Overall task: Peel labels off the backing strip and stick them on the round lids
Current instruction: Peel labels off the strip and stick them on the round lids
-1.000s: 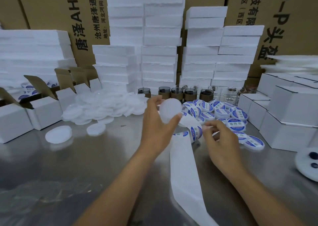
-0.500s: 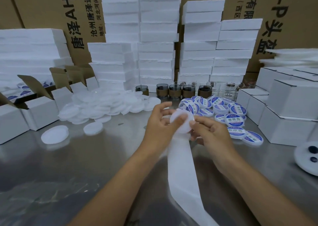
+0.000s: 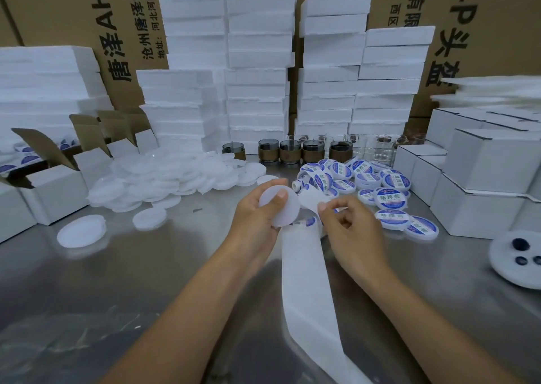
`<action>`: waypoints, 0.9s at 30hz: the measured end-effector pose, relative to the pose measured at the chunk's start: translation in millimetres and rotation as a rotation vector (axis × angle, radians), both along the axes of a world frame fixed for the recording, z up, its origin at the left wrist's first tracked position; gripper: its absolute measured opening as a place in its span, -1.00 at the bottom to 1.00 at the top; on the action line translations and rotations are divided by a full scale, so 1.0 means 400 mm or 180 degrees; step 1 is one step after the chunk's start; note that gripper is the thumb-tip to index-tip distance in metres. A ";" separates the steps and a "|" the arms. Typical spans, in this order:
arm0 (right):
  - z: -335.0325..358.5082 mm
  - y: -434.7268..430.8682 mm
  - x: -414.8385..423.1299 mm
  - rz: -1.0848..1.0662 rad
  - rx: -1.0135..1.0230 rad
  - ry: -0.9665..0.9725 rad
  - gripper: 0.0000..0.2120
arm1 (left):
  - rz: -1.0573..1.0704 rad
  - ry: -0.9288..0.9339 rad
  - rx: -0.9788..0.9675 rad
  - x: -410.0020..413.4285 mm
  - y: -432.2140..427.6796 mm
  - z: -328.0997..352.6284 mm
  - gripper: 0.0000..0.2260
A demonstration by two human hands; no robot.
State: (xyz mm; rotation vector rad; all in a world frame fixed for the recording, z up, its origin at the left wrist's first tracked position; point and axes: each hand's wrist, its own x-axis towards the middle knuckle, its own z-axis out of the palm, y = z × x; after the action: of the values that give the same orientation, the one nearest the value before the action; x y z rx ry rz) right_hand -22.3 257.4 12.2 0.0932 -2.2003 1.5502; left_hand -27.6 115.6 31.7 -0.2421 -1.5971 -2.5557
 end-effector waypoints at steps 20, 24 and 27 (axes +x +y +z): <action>0.041 0.014 -0.005 0.0316 -0.1884 -0.0659 -0.87 | -0.0142 -0.0452 0.0423 0.004 -0.024 0.010 -0.85; 0.043 0.016 -0.010 0.0220 -0.1838 -0.0650 -0.78 | -0.0164 -0.0762 -0.0253 0.003 -0.019 0.002 -0.82; 0.041 0.012 -0.012 0.0328 -0.1798 -0.0610 -0.74 | -0.0102 -0.0845 -0.0880 0.003 -0.015 -0.011 -0.79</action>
State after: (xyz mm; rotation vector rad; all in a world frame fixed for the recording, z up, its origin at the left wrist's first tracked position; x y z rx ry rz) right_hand -27.2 262.3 28.5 -0.1234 -1.8242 2.2576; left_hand -26.4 109.5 27.5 0.0528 -2.0580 -2.4676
